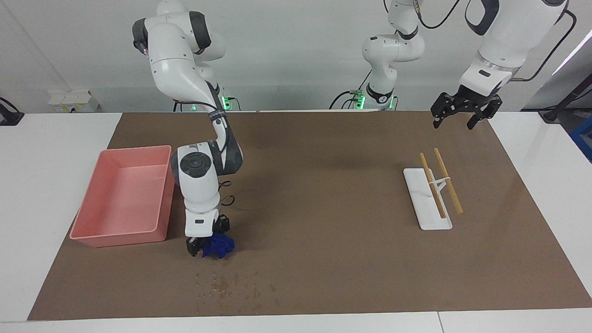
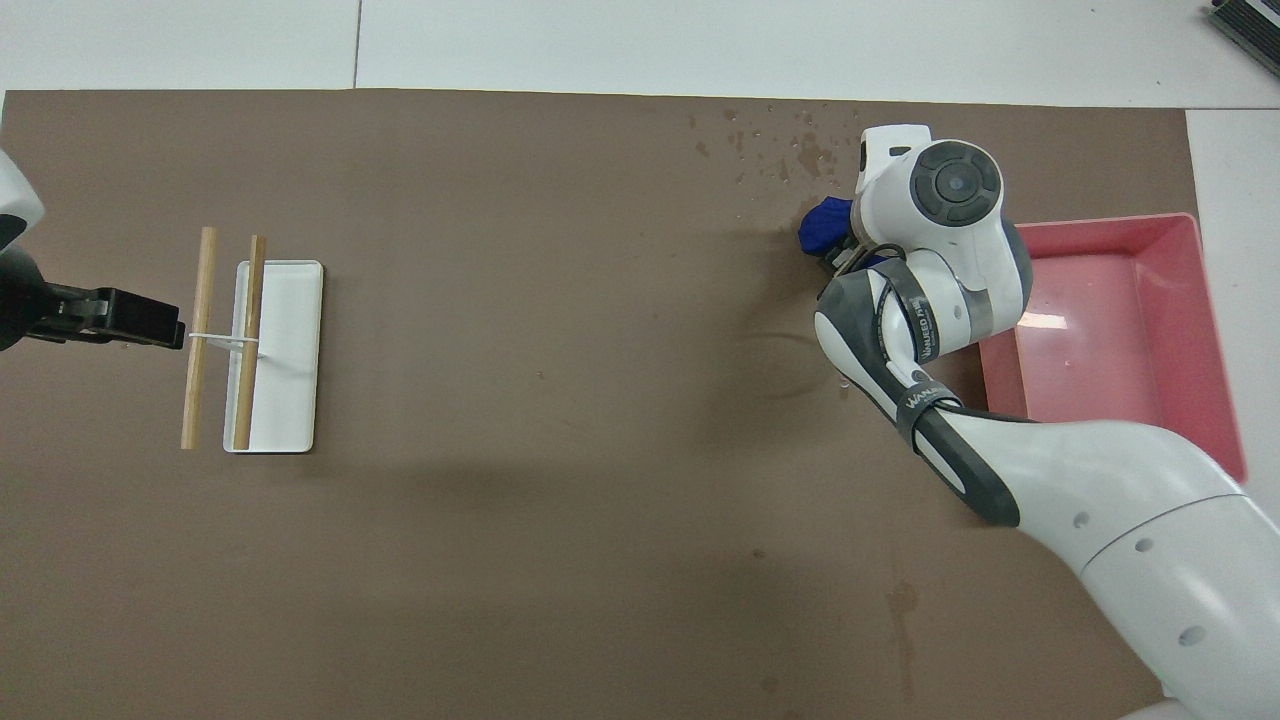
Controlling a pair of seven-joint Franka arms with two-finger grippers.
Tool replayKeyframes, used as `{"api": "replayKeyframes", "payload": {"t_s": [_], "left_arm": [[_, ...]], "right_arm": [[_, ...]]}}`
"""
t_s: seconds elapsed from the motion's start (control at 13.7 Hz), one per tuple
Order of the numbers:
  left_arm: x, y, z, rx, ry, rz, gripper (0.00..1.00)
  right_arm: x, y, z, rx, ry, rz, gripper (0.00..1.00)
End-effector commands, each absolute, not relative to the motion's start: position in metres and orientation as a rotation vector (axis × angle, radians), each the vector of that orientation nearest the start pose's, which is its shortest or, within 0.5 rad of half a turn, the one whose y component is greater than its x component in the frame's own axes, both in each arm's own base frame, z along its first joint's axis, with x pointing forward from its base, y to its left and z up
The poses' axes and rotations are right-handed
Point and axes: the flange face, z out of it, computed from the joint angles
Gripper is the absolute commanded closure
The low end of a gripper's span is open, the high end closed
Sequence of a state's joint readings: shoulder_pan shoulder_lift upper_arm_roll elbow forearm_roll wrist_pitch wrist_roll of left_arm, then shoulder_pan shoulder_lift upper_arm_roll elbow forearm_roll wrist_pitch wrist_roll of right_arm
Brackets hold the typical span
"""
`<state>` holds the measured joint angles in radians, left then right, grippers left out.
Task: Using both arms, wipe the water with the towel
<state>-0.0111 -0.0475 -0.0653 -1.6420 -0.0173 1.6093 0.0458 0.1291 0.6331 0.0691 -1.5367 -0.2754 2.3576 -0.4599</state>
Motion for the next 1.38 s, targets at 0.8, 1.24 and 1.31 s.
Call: {"api": "replayKeyframes", "payload": {"t_s": [0.8,1.24,1.31], "left_arm": [[0.535,-0.042,0.622,-3.155,0.205,-0.012,0.0],[0.535,-0.042,0.622,-3.155,0.205,-0.012,0.0],[0.535,-0.042,0.622,-3.155,0.205,-0.012,0.0]], "right_arm": [[0.751,0.125,0.361,-2.958,-2.143,-0.561,1.0],[0.737,0.119,0.305,-2.844,-2.309,-0.563,1.0],[0.738,0.119,0.3,-2.855,-2.274,-0.592,1.0]]}}
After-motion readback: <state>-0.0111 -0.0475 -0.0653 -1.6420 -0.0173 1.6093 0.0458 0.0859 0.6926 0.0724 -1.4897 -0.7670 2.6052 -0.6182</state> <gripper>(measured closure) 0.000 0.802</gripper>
